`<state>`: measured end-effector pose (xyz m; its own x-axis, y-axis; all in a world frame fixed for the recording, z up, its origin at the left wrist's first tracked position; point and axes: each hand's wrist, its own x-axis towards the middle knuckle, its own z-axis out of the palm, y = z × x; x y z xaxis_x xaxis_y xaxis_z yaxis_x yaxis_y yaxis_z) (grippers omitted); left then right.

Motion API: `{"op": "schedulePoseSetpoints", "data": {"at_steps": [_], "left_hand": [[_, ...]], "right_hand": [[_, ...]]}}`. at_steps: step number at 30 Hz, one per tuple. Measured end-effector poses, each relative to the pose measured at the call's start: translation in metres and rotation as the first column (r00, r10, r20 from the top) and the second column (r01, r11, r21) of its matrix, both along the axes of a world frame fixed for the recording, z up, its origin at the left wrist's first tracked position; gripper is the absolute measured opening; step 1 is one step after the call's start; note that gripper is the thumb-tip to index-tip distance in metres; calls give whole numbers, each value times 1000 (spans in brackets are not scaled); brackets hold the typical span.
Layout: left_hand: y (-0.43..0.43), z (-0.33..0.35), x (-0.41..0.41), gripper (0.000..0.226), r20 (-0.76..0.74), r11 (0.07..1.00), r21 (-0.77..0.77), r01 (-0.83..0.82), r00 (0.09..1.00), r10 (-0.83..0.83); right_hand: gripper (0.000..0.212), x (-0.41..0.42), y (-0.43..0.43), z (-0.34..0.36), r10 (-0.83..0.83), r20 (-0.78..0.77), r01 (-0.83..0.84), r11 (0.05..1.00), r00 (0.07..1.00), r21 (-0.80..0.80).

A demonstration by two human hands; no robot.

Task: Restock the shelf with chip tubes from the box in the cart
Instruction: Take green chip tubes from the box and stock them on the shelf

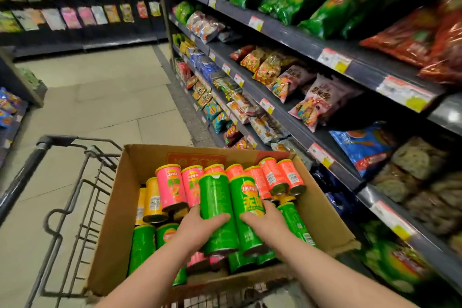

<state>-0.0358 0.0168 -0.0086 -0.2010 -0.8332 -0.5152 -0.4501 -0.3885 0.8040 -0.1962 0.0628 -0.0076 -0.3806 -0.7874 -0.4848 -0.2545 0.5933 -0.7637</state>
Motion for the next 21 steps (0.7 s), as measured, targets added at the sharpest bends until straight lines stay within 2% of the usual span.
{"op": "schedulePoseSetpoints", "data": {"at_steps": [2,5,8,11,14,17,21], "left_hand": [[6,7,-11,46,-32,997,-63,40,999,-42],[16,15,-30,44,-44,985,-136,108,992,-115],[26,23,-52,50,-85,970,-161,185,976,-200],[37,37,-75,65,-104,946,-209,247,956,-273],[49,55,-100,44,-117,913,-280,298,933,-341],[61,75,-129,55,-126,866,-370,337,905,-406],[87,100,-175,42,-141,823,-425,376,871,-471]], "right_hand": [[61,-8,14,9,-50,-5,50,998,999,-44],[51,-23,37,22,-120,10,120,987,993,-106],[46,-40,61,36,-195,-6,192,971,981,-142],[51,-56,82,49,-287,15,285,941,958,-183],[47,-74,103,66,-364,22,358,902,931,-243],[44,-95,123,81,-427,38,418,859,904,-295],[45,-130,160,109,-504,66,487,780,861,-394]]}}
